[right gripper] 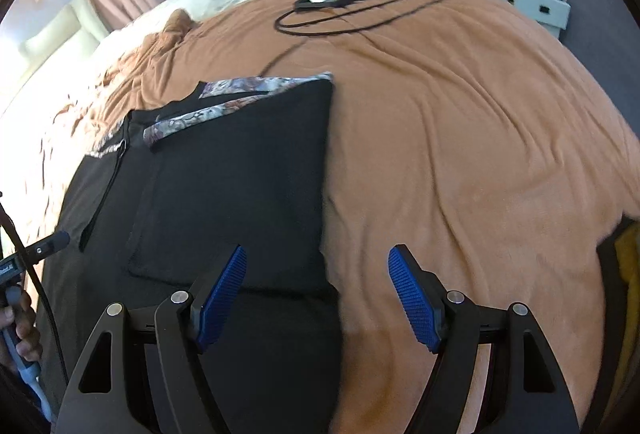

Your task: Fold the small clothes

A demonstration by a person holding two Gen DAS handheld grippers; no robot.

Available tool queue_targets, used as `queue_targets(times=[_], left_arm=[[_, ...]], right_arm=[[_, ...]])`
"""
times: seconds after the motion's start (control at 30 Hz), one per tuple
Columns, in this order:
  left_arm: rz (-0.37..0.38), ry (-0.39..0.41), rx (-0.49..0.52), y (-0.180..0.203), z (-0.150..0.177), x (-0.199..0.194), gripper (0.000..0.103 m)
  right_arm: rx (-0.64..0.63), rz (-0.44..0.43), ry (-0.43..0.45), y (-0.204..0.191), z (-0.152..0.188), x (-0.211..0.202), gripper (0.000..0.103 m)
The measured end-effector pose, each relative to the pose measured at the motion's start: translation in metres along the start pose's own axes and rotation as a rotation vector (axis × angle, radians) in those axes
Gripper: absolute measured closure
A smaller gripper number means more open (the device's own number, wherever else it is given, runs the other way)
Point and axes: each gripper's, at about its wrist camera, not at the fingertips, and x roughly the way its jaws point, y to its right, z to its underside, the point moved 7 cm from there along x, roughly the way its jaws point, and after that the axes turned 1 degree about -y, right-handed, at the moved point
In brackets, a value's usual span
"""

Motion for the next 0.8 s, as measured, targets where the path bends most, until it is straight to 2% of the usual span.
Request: queue_targets(times=[0.27, 0.5, 0.63, 0.8], left_arm=[[-0.004, -0.056, 0.049, 0.031, 0.005, 0.028, 0.027], [-0.003, -0.097, 0.040, 0.046, 0.005, 0.054, 0.027], [0.006, -0.115, 0.019, 0.050, 0.008, 0.070, 0.027], [0.034, -0.100, -0.005, 0.054, 0.004, 0.074, 0.031]], right_arm=[[0.073, -0.034, 0.039, 0.033, 0.028, -0.001, 0.031], [0.044, -0.033, 0.084, 0.036, 0.044, -0.006, 0.031], [-0.004, -0.013, 0.073, 0.033, 0.043, -0.009, 0.031], [0.021, -0.034, 0.071, 0.043, 0.039, -0.012, 0.031]])
